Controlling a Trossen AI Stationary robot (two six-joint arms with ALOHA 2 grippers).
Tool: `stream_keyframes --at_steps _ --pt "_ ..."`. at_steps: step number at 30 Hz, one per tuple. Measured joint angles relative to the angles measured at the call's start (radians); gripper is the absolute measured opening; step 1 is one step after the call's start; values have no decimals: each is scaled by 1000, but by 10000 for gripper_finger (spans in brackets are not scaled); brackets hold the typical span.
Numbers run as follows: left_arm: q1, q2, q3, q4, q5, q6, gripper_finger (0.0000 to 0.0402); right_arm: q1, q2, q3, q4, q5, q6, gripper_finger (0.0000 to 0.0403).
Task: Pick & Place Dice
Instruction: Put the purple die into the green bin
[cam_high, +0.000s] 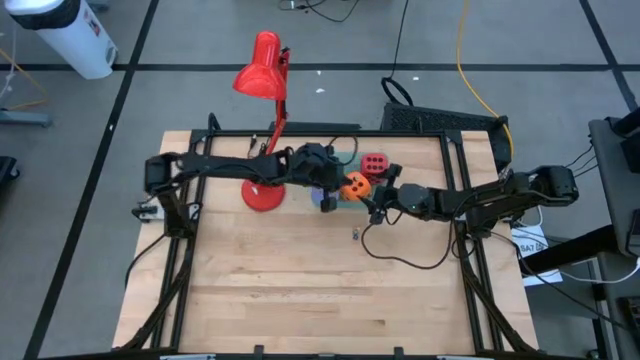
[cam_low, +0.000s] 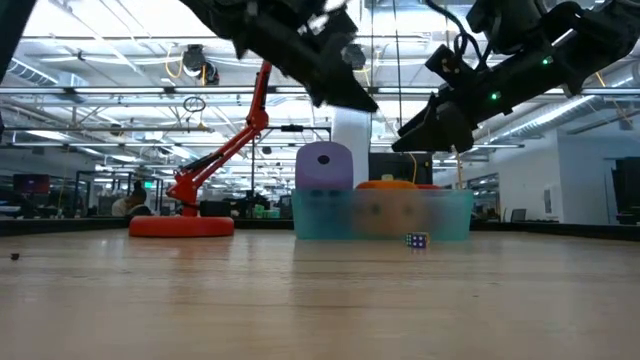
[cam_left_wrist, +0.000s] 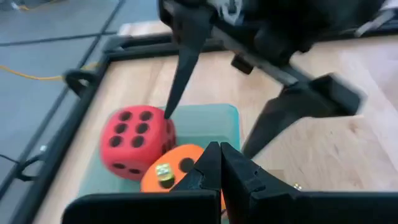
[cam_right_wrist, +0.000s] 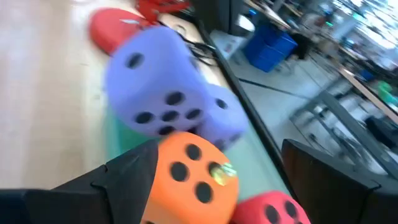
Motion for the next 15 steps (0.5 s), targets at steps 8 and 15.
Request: stream_keyframes --at_steps 8,15 --pt "-35 -297 -279 92 -101 -5 0 -12 0 0 12 54 52 334" --pt "-57 -583 -685 329 -135 -136 0 -65 5 0 43 23 107 334"
